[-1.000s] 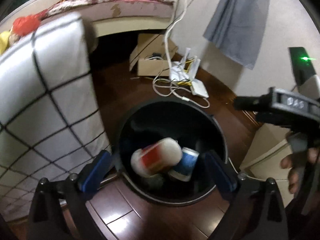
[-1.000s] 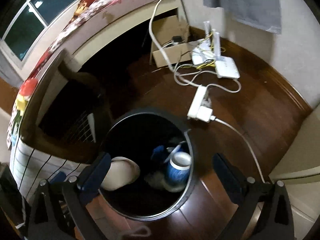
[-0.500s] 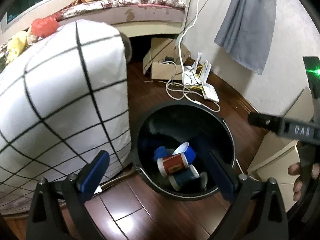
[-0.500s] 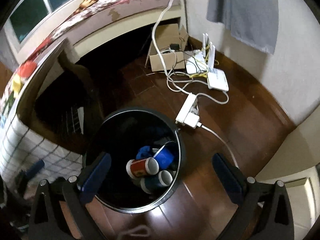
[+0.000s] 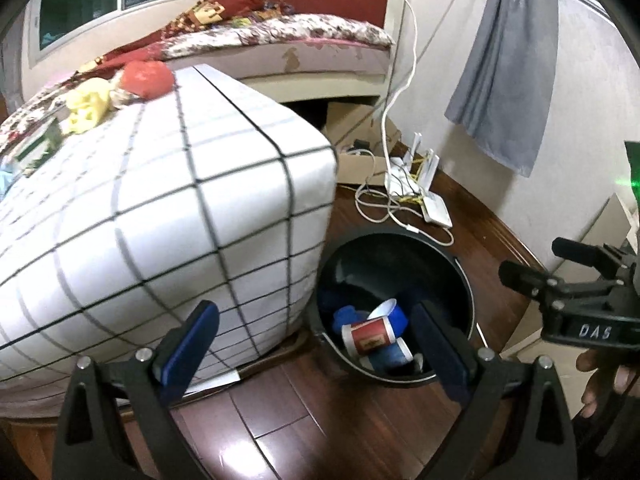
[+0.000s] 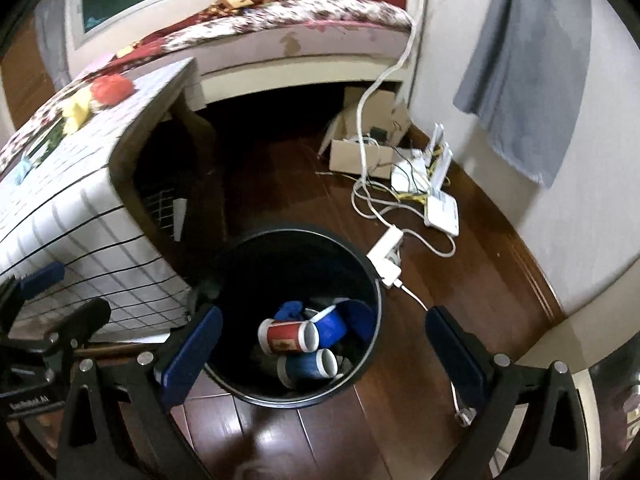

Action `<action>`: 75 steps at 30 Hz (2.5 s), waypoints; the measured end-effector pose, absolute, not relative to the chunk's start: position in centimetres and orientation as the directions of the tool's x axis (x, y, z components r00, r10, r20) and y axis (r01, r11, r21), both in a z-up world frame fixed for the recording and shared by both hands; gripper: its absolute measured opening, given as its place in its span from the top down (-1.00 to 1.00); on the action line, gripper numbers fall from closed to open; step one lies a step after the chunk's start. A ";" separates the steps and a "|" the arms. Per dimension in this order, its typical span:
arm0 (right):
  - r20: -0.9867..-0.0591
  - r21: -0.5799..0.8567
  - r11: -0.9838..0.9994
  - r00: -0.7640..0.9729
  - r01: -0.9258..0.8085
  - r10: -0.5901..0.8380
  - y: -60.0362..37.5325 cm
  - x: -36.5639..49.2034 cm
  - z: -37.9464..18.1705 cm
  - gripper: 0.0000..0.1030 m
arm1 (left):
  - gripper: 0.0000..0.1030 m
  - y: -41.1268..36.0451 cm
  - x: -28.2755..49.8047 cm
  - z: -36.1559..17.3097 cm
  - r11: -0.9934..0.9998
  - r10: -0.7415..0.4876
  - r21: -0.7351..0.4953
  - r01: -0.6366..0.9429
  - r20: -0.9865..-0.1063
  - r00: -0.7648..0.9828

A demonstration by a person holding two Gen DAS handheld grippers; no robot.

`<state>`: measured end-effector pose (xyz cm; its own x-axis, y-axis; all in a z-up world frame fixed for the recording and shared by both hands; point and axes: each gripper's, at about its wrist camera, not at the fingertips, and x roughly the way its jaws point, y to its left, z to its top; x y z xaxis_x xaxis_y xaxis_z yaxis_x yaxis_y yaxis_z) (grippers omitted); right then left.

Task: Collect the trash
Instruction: 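Move both tools back toward the table, then grasp the green-white milk carton with the left tool while the right tool grasps the red bag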

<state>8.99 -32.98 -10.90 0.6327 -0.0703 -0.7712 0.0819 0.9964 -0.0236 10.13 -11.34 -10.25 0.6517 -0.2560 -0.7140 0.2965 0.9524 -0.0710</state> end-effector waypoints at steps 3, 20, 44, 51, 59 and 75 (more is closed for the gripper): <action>-0.759 -0.032 0.998 0.648 0.059 -0.062 -31.7 8.6 -10.2 -0.98 | -0.90 -10.3 9.6 -9.3 0.957 -0.247 -0.071 0.280 -0.700 0.669; -0.625 -0.020 0.991 0.776 -0.129 0.088 -22.0 9.5 -5.2 -0.98 | -0.90 -0.3 8.8 -5.2 0.992 -0.123 -0.096 0.081 -0.613 0.781; -0.666 -0.134 0.920 0.721 -0.369 0.192 -6.7 30.9 -0.8 -0.98 | -0.73 15.0 24.6 -3.0 0.980 0.074 -0.091 -0.177 -0.662 0.746; -0.748 -0.174 0.901 0.648 -0.397 0.142 -4.4 38.0 -3.7 -0.86 | -0.56 15.1 30.0 -4.7 0.979 0.063 -0.093 -0.183 -0.713 0.698; -0.764 -0.202 0.890 0.635 -0.409 0.118 -3.0 41.8 -5.0 -0.72 | -0.50 14.1 33.0 -5.4 0.984 0.098 -0.028 -0.178 -0.745 0.660; -0.728 0.006 0.930 0.636 -0.367 0.255 -7.6 39.3 -3.6 0.44 | -0.07 13.1 28.6 -3.8 0.996 0.079 0.017 -0.091 -0.668 0.740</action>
